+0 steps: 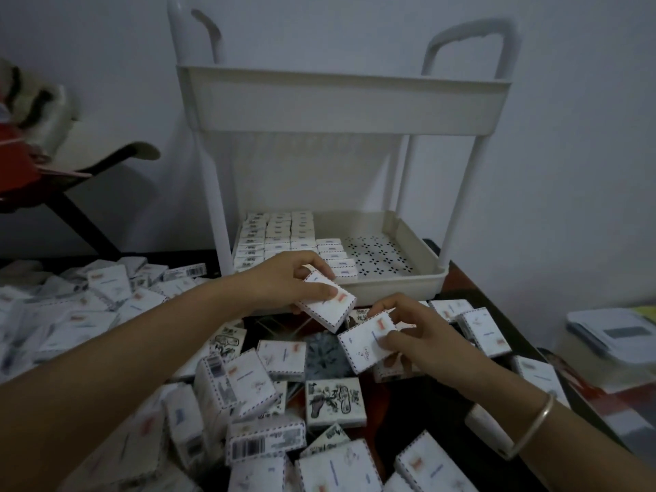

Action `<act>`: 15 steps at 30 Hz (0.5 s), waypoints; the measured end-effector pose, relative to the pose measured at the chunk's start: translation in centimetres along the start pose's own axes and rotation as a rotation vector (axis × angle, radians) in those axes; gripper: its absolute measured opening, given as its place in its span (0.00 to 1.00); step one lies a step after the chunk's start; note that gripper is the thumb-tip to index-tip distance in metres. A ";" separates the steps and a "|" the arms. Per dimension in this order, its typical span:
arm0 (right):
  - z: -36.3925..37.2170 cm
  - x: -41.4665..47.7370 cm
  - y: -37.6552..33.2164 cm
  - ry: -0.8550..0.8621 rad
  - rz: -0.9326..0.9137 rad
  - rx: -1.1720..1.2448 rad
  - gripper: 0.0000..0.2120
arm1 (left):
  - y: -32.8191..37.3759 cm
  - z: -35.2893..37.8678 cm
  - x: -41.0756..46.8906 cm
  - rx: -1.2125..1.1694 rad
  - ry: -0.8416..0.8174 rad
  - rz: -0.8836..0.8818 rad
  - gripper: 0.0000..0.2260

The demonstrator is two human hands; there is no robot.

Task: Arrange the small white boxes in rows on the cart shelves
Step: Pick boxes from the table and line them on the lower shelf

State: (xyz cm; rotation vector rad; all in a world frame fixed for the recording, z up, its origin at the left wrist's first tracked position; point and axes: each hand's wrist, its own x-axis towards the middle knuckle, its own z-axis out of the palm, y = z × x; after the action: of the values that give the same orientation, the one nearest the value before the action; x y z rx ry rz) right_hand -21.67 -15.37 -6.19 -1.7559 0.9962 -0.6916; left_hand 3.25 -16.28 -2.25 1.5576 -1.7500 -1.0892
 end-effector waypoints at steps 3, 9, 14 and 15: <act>-0.5 0.8 -0.1 0.028 -0.005 0.034 0.13 | 0.2 -0.2 0.8 -0.053 -0.015 0.047 0.06; -1.3 2.7 -1.2 0.026 -0.053 0.113 0.17 | 0.6 -0.2 2.9 -0.130 0.003 0.062 0.11; -1.9 5.7 -2.8 0.096 -0.139 0.108 0.14 | 1.3 0.0 5.0 -0.177 -0.028 0.084 0.19; -2.2 6.4 -3.1 0.111 -0.155 0.127 0.14 | 1.3 -0.1 5.5 -0.177 -0.008 0.122 0.23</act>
State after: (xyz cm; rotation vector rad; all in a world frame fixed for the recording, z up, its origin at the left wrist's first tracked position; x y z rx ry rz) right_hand -19.23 -21.33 -2.42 -1.7099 0.8761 -0.9394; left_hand 1.66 -21.64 -1.67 1.3249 -1.6810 -1.1568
